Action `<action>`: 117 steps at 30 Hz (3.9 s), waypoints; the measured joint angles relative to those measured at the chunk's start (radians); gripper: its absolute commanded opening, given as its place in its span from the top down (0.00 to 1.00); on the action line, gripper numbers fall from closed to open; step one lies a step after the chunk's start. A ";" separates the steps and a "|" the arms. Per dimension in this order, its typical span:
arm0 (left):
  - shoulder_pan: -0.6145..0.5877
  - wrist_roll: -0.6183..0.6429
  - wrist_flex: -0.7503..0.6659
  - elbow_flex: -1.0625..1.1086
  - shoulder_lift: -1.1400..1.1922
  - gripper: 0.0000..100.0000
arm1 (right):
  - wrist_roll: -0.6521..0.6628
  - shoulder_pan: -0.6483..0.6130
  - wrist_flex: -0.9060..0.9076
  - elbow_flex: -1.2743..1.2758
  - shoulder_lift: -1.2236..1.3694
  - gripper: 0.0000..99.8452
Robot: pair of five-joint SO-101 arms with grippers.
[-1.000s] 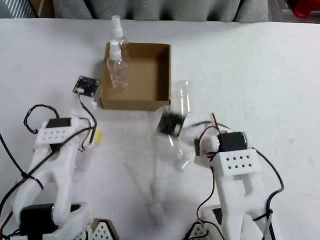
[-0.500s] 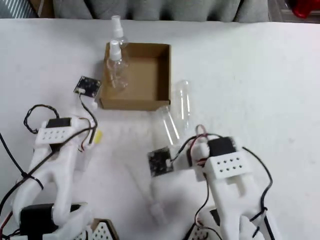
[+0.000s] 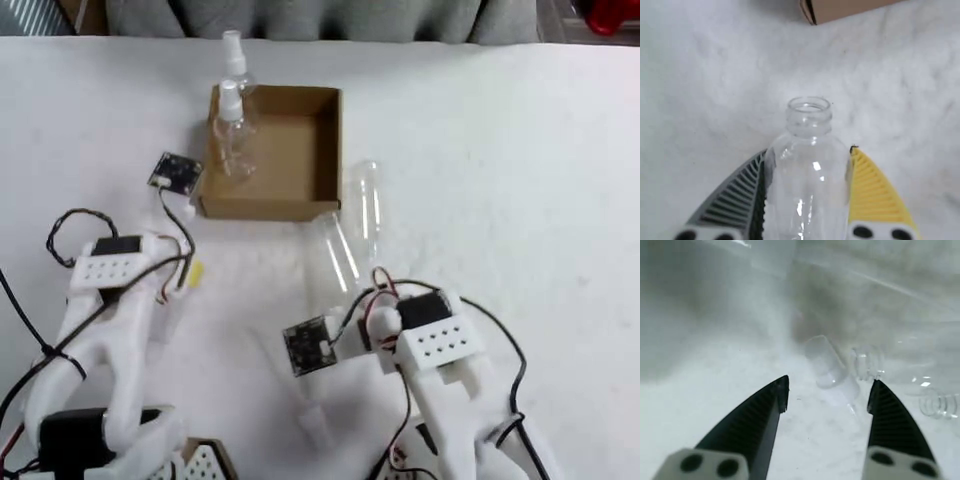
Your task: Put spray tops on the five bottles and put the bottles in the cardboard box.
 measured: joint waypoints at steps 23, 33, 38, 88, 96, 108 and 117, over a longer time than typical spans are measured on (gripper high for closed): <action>0.000 0.000 0.000 0.000 0.000 0.98 | 0.025 0.078 -0.091 -0.132 0.358 0.86; 0.000 0.000 0.000 0.000 0.000 0.98 | -0.049 0.078 -0.107 -0.167 0.391 0.98; 0.000 0.000 0.000 0.000 0.000 0.98 | -0.278 0.130 -0.066 -0.296 0.393 0.98; 0.259 0.295 0.080 -0.061 -0.769 0.98 | -1.415 0.109 0.278 -0.950 0.052 0.98; 0.262 0.299 0.006 0.117 -1.028 0.98 | -1.645 0.035 0.083 -1.020 0.048 0.98; 0.379 0.301 -0.224 0.482 -1.301 0.98 | -1.751 -0.147 -0.348 -1.020 0.048 0.98; 0.391 0.302 -0.239 0.609 -1.485 0.98 | -1.754 -0.244 -0.477 -1.017 0.015 0.98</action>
